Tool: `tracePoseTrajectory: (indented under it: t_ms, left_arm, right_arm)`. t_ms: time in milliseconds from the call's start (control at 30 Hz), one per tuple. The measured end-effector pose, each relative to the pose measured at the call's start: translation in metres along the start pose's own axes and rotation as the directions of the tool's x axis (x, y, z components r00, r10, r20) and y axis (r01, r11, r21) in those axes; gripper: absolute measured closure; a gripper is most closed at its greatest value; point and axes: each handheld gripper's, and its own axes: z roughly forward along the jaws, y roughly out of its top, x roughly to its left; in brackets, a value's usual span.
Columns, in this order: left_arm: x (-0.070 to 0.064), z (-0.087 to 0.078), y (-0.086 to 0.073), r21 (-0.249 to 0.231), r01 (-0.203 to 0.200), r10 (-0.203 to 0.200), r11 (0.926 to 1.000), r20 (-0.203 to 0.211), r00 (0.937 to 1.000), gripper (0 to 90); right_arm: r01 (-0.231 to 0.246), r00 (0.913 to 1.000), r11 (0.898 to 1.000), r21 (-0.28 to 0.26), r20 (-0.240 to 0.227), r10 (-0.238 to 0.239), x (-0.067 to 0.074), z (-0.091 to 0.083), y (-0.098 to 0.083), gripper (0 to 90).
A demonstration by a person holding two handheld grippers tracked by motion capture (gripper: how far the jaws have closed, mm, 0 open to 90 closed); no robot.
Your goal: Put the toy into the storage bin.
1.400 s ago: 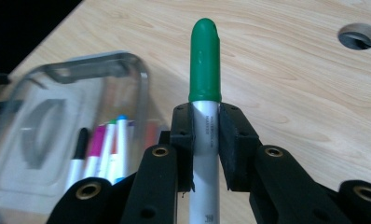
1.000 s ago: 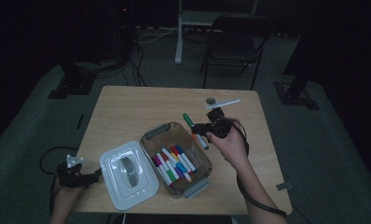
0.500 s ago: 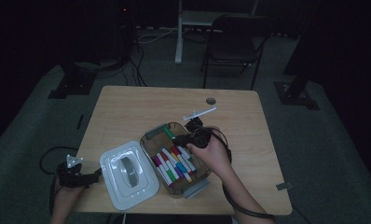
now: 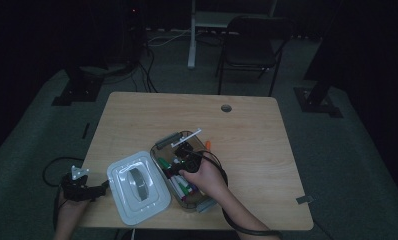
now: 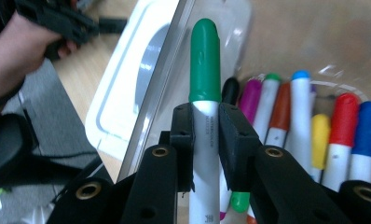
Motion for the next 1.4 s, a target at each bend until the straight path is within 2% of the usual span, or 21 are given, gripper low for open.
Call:
tracePoseTrajectory:
  t_ms: [100,300,433,500,567,833,1067,1133,1267,1400]
  left_arm:
    - [0.000,0.000,0.000,-0.001,0.000,0.000,1.0000,0.000,1.0000,2.2]
    - [0.000,0.000,0.000,-0.003,0.002,-0.002,1.0000,0.000,1.0000,2.2]
    - [0.000,0.000,0.000,0.001,-0.001,0.001,1.0000,0.000,1.0000,2.2]
    - [0.000,0.000,0.000,0.001,-0.002,0.002,1.0000,-0.001,1.0000,2.2]
    - [0.000,0.000,0.000,0.001,0.000,0.000,1.0000,0.000,1.0000,2.2]
    - [0.000,0.000,0.000,0.000,0.001,-0.001,1.0000,0.000,1.0000,2.2]
    - [0.000,0.000,0.000,0.000,0.001,-0.001,1.0000,0.000,1.0000,2.2]
    - [0.000,0.000,0.000,0.000,0.001,-0.001,1.0000,0.000,1.0000,2.2]
    - [0.000,0.000,0.000,0.000,0.002,-0.002,1.0000,-0.001,1.0000,2.1]
    - [0.000,0.000,0.000,-0.001,0.002,-0.002,1.0000,0.000,1.0000,2.2]
  right_arm:
    - [0.000,0.9999,1.000,0.031,0.017,0.000,0.002,0.010,0.000,77.1]
    - [-0.013,0.9999,0.996,0.092,0.001,0.013,-0.003,0.027,0.000,77.0]
    - [-0.011,0.9999,0.992,0.125,0.010,0.010,-0.004,0.036,0.000,76.9]
    - [0.001,0.9995,0.988,0.155,0.030,-0.005,-0.003,0.044,-0.001,76.9]
    - [-0.003,0.9993,0.986,0.165,0.036,-0.003,-0.004,0.047,-0.002,76.8]
    - [-0.004,0.9984,0.969,0.247,0.055,-0.009,-0.008,0.061,-0.002,75.6]
    - [-0.008,0.9983,0.973,0.229,0.058,-0.005,-0.012,0.059,-0.001,69.1]
    - [0.002,0.9982,0.979,0.205,0.059,-0.014,-0.013,0.055,-0.001,65.6]
    - [0.023,0.9982,0.989,0.143,0.053,-0.030,-0.015,0.038,-0.001,61.0]
    - [0.034,0.9974,0.996,0.078,0.061,-0.039,-0.020,0.013,0.000,59.1]
